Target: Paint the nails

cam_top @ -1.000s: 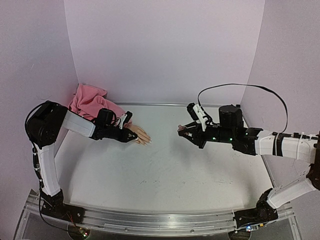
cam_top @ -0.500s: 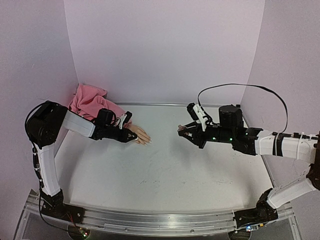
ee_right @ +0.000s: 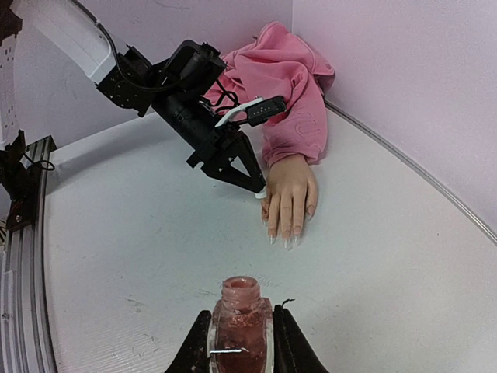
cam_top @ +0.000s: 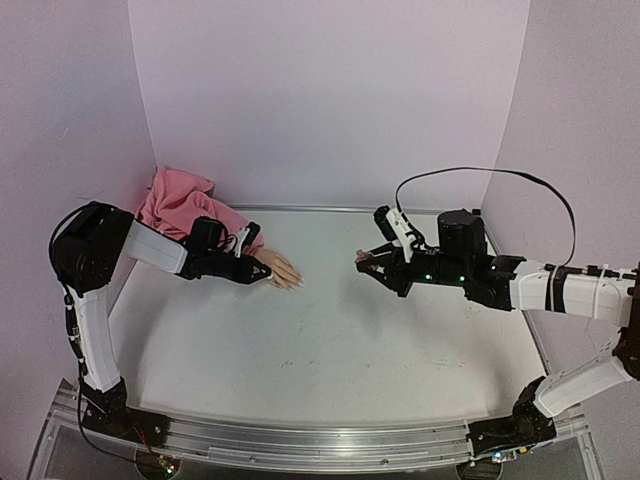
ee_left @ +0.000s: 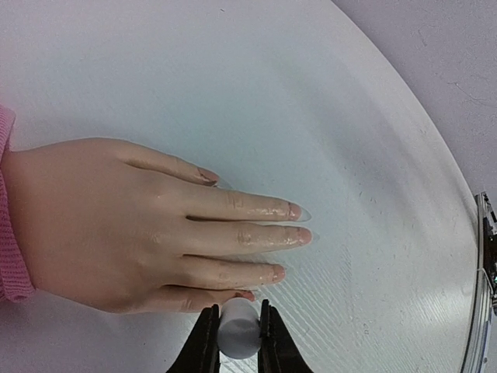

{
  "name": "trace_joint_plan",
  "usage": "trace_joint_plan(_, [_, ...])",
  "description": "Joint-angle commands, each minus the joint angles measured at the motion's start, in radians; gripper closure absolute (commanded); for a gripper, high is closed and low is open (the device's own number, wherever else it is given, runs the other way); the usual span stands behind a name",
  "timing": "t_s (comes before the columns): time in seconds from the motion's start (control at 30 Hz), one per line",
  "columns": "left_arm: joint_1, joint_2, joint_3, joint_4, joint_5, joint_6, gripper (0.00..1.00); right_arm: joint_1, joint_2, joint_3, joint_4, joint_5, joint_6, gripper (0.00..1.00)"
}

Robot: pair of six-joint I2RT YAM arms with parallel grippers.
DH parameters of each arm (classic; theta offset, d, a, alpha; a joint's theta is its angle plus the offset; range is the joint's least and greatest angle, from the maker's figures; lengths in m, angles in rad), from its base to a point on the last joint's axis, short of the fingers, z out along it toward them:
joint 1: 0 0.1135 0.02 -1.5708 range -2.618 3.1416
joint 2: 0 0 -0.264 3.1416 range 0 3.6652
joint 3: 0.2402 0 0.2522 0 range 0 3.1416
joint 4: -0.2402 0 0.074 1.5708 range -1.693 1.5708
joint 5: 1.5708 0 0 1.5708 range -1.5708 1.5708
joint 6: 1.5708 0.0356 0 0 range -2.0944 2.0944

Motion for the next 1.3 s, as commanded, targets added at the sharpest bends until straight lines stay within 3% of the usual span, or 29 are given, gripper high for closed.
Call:
trace_joint_plan(0.0, [0.001, -0.02, 0.004, 0.043, 0.043, 0.006, 1.0, 0.001, -0.001, 0.025, 0.061, -0.022, 0.01, 1.0])
trace_joint_plan(1.27, [-0.007, 0.009, 0.014, 0.038, 0.031, -0.035, 1.0, 0.001, 0.006, 0.026, 0.067, -0.029, 0.013, 1.0])
